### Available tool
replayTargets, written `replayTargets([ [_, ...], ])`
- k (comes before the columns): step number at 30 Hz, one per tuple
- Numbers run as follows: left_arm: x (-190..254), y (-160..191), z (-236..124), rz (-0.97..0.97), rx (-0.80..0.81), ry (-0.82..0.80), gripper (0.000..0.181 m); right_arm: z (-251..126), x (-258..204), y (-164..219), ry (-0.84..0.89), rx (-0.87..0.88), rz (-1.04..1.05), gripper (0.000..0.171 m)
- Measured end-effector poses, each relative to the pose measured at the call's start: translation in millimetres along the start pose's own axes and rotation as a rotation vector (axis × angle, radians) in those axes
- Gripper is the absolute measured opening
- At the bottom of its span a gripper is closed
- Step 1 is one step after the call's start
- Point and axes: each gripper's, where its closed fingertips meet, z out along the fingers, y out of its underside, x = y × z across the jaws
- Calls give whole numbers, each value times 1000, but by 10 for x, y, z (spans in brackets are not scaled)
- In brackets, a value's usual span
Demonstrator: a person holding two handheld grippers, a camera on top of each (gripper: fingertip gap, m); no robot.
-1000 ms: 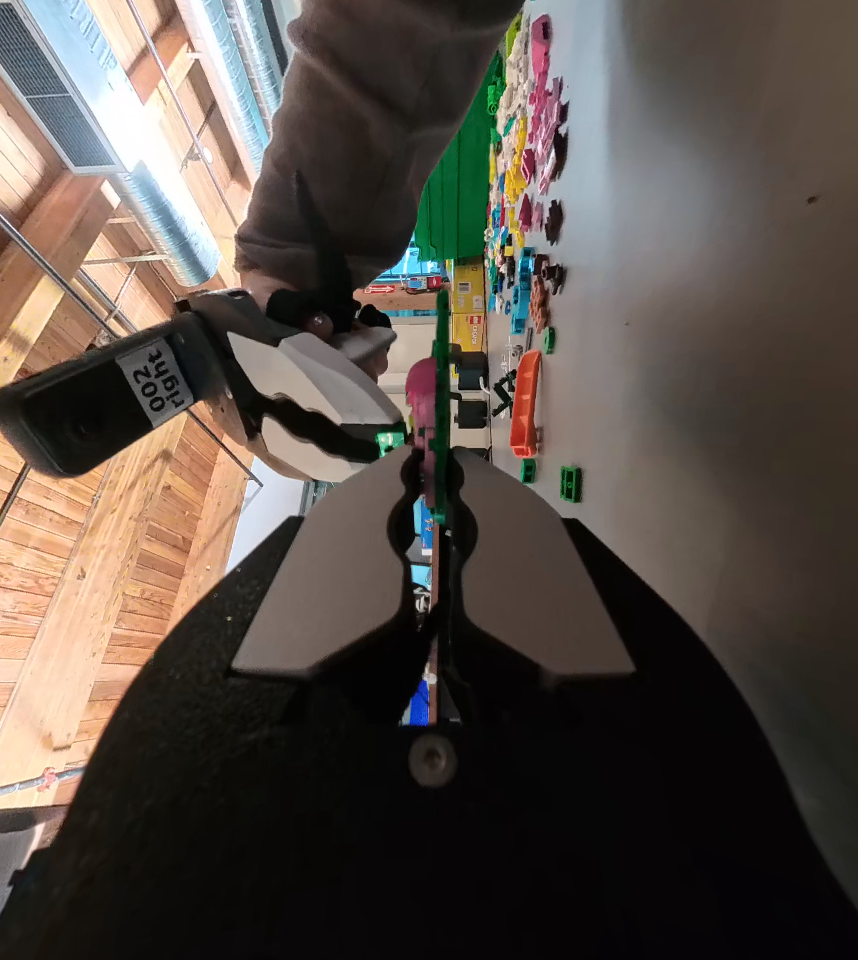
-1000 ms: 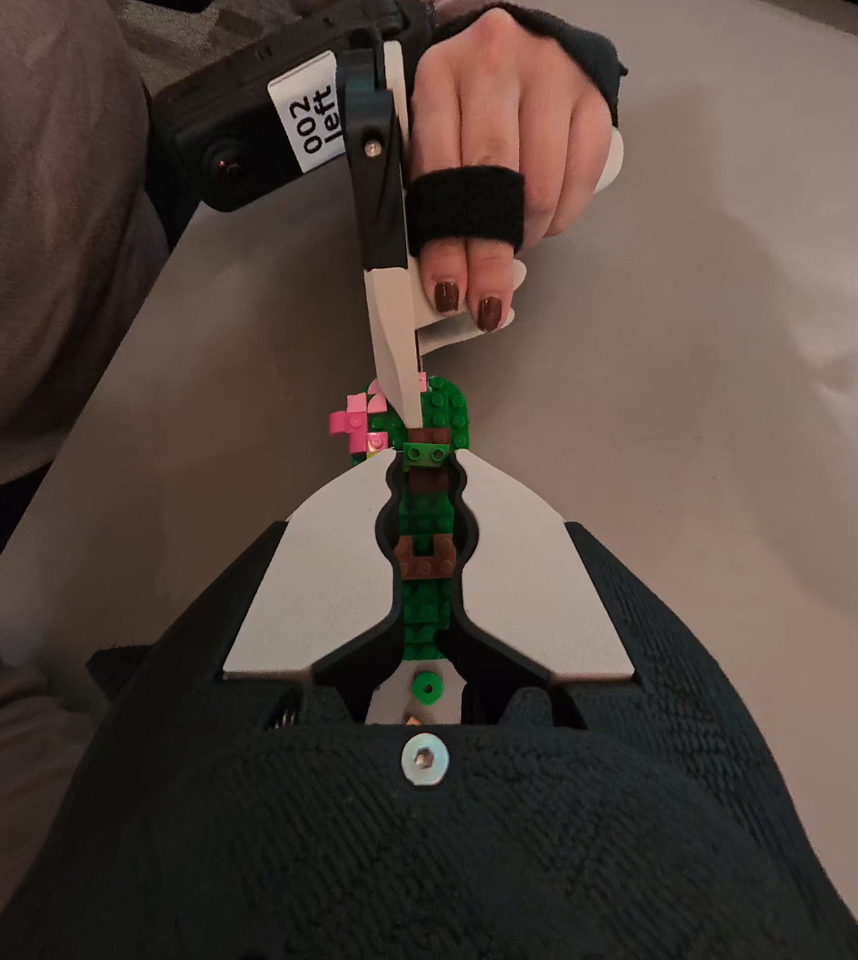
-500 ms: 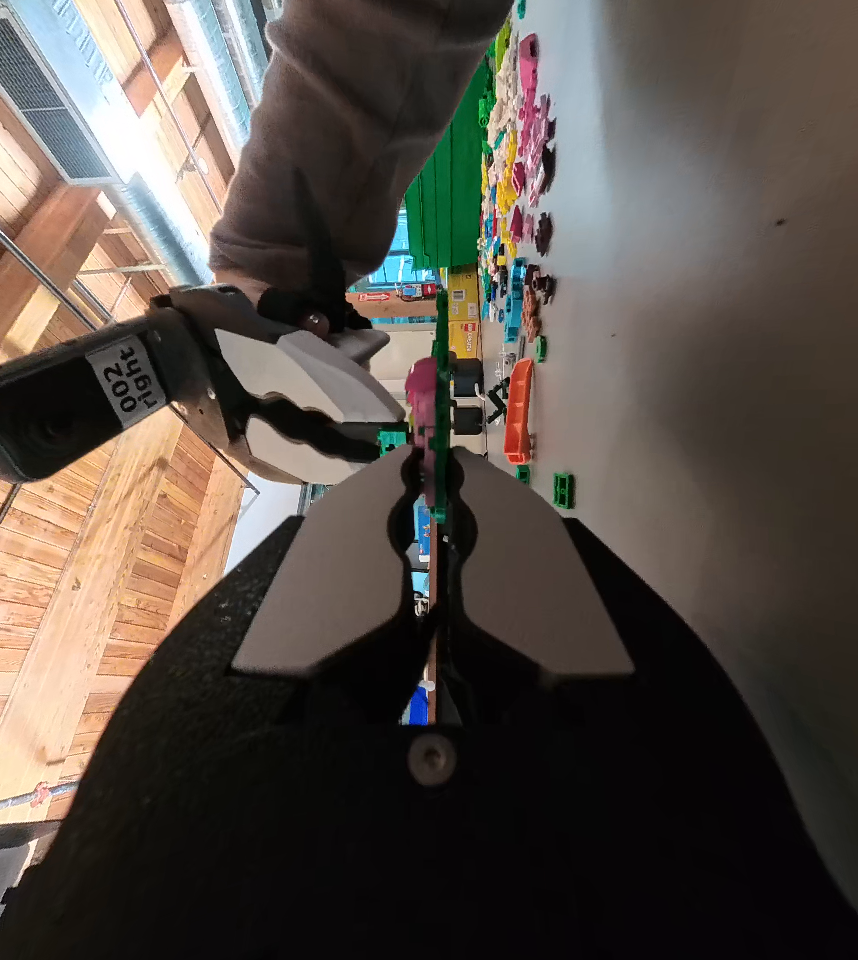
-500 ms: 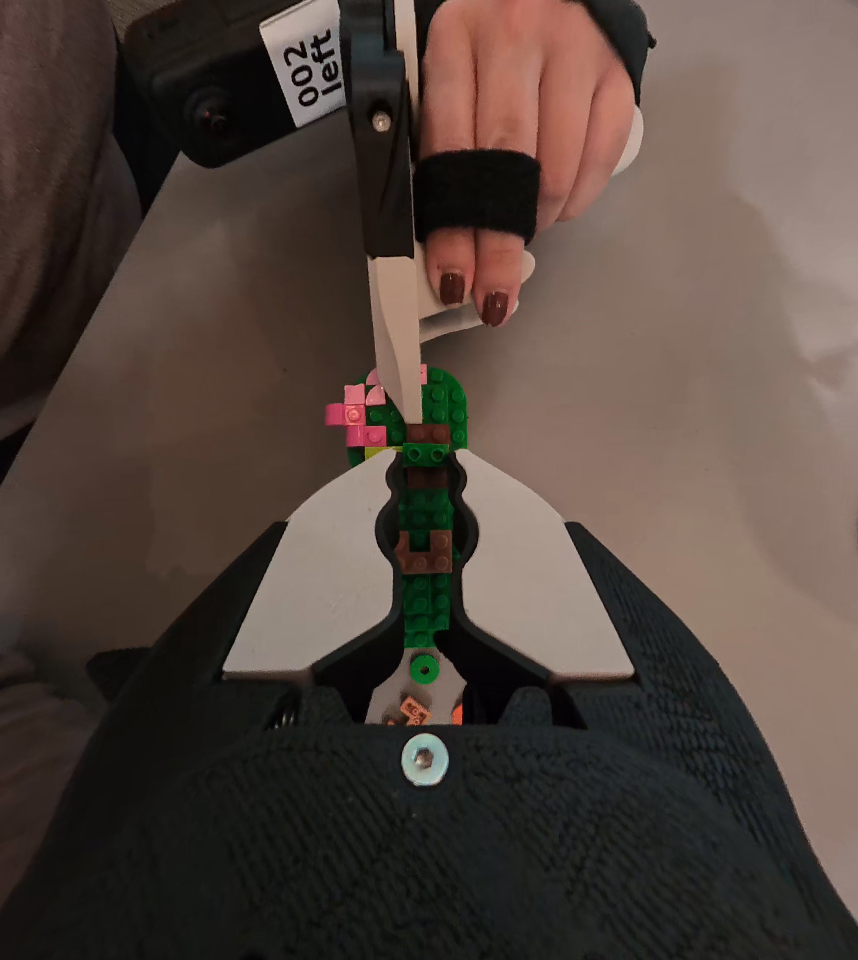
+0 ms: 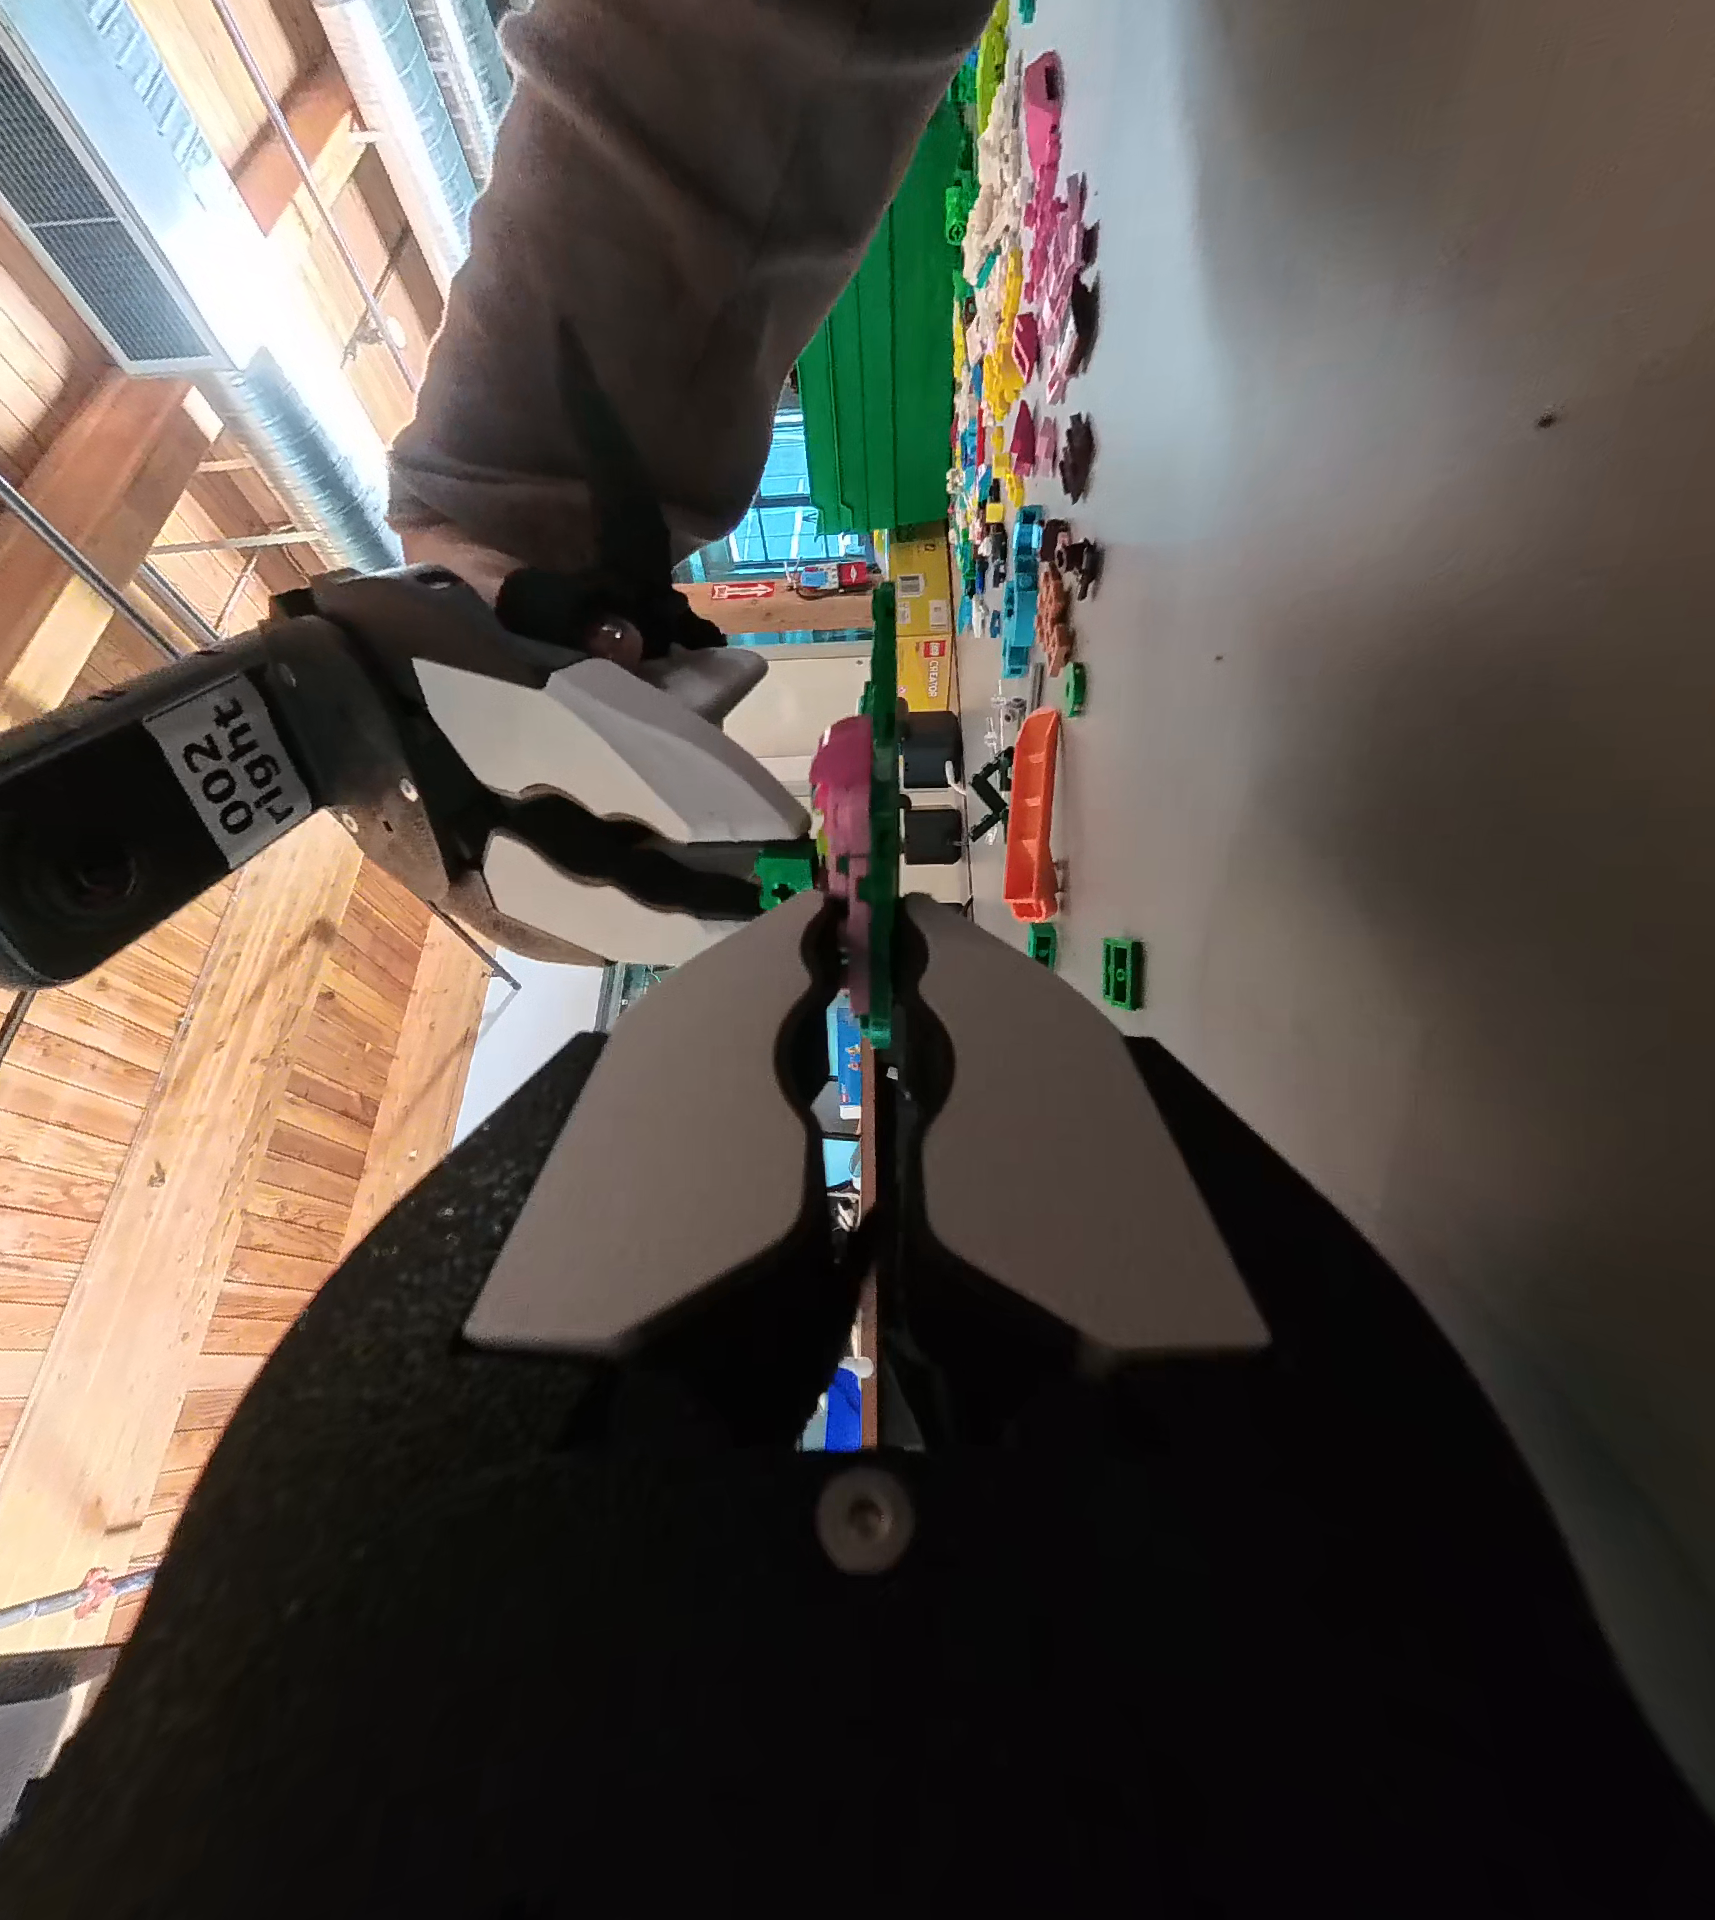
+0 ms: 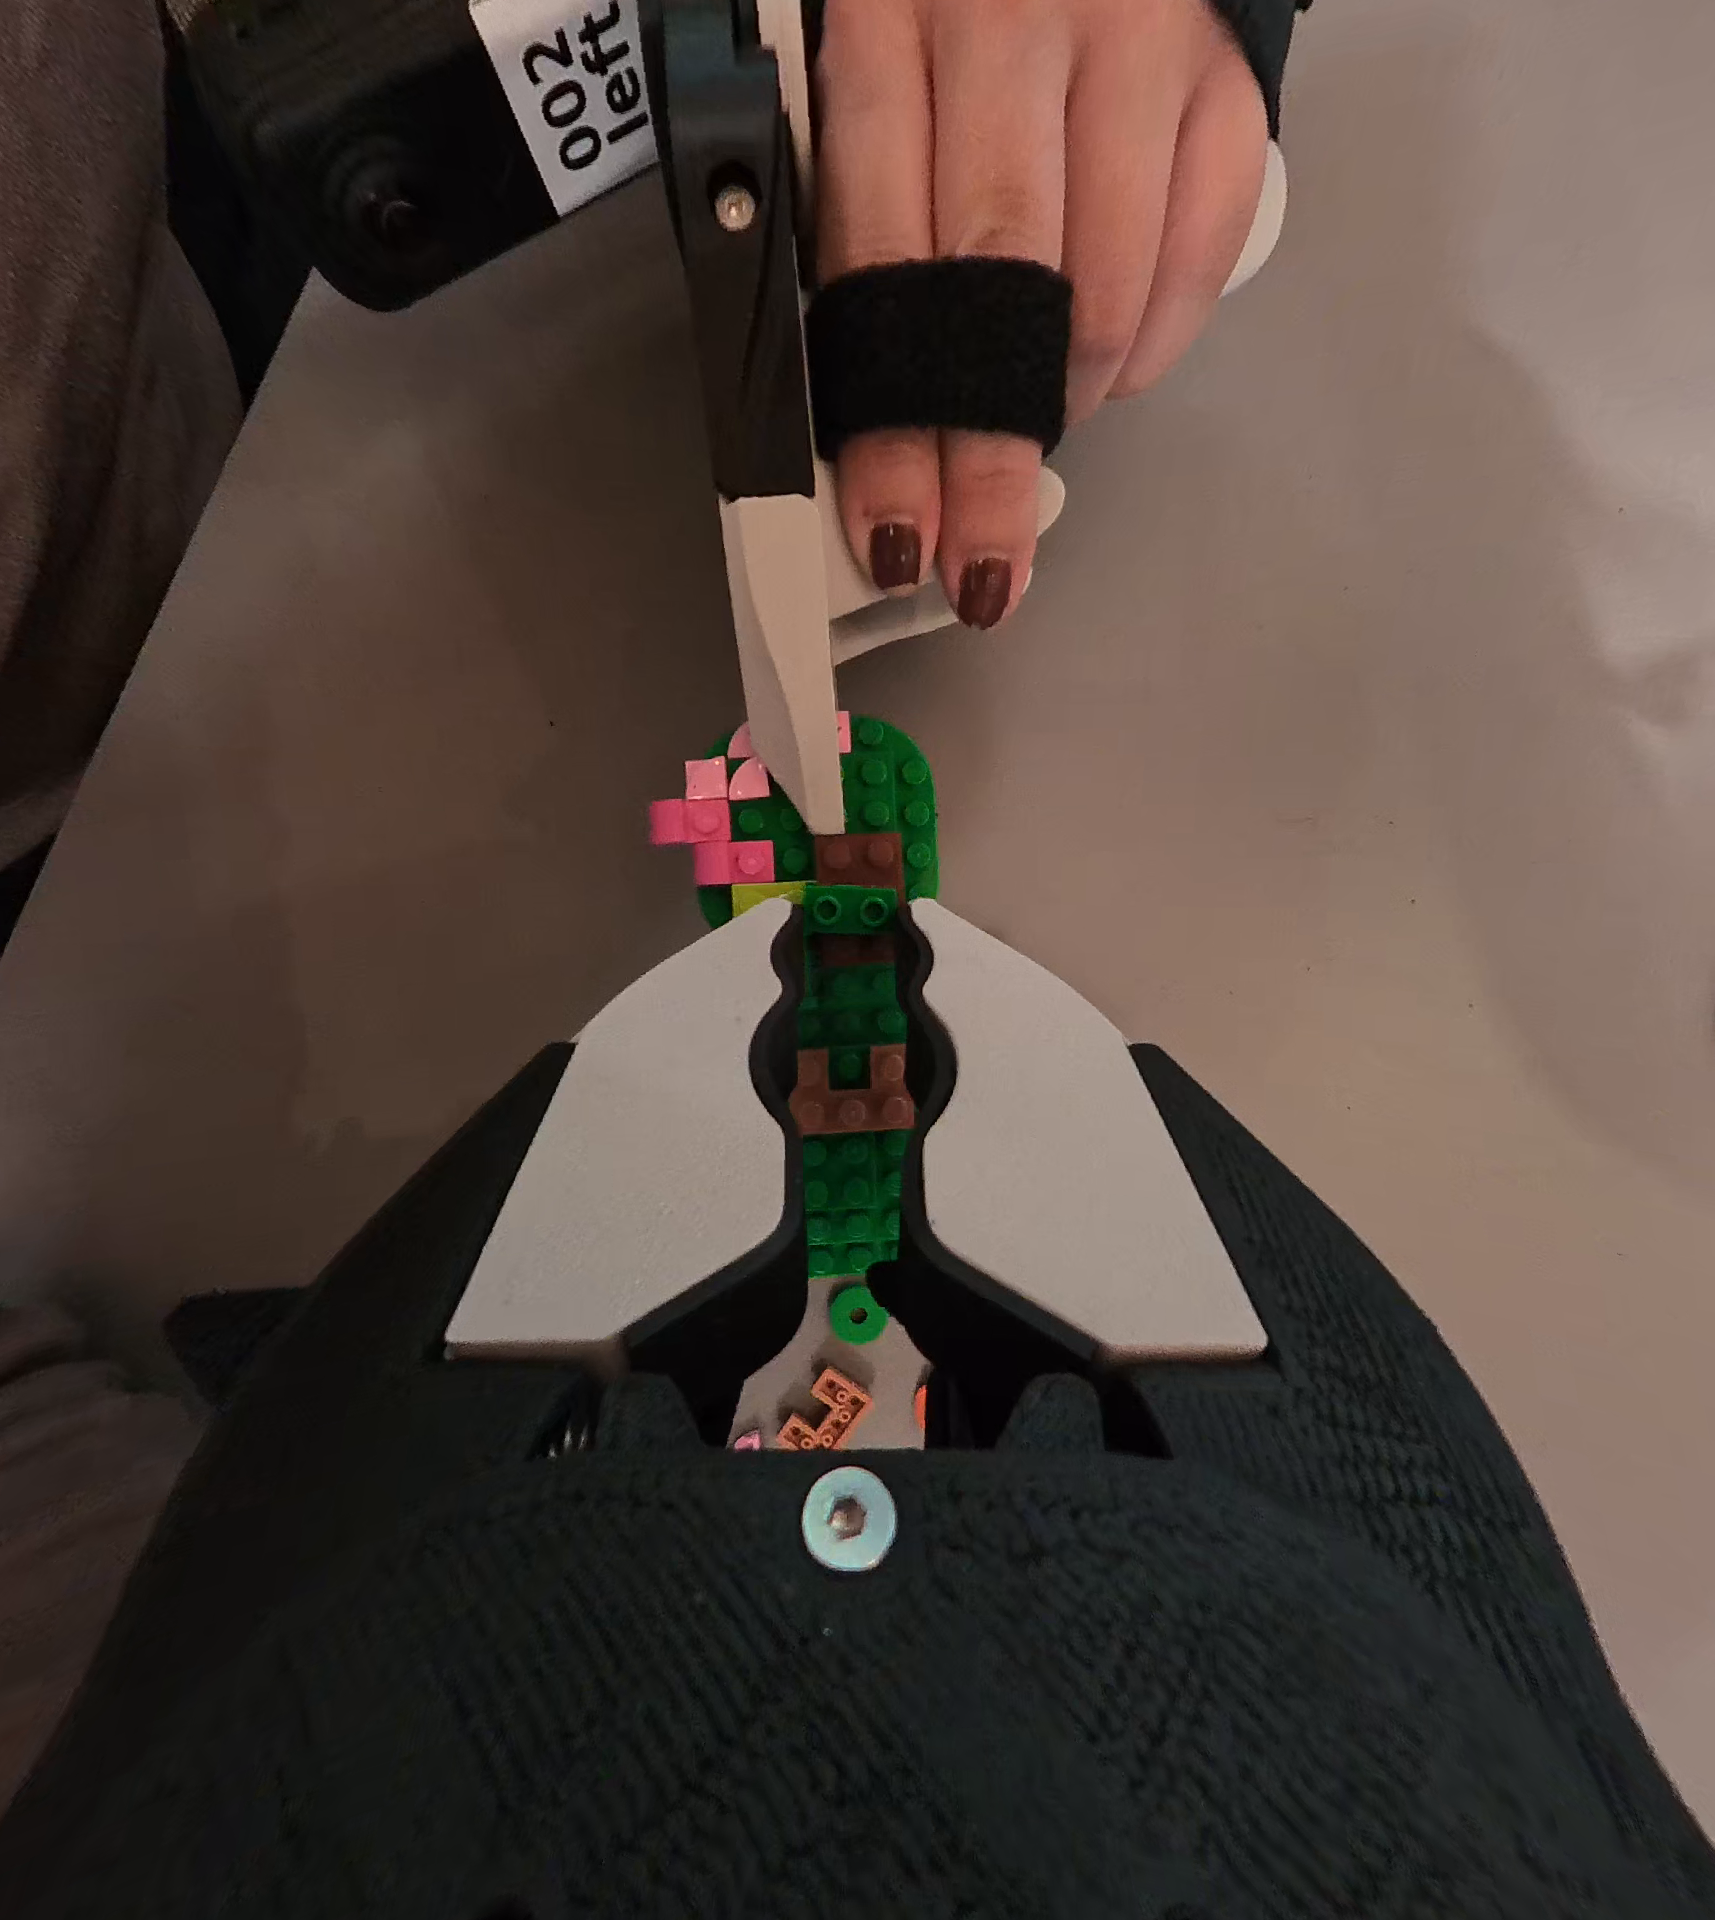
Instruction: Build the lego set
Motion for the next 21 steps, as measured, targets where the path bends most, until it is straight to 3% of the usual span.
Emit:
replayTargets([
  [21,3,2,4,1,-2,-1,8,-2,36,-8,42,-11,-18,21],
])
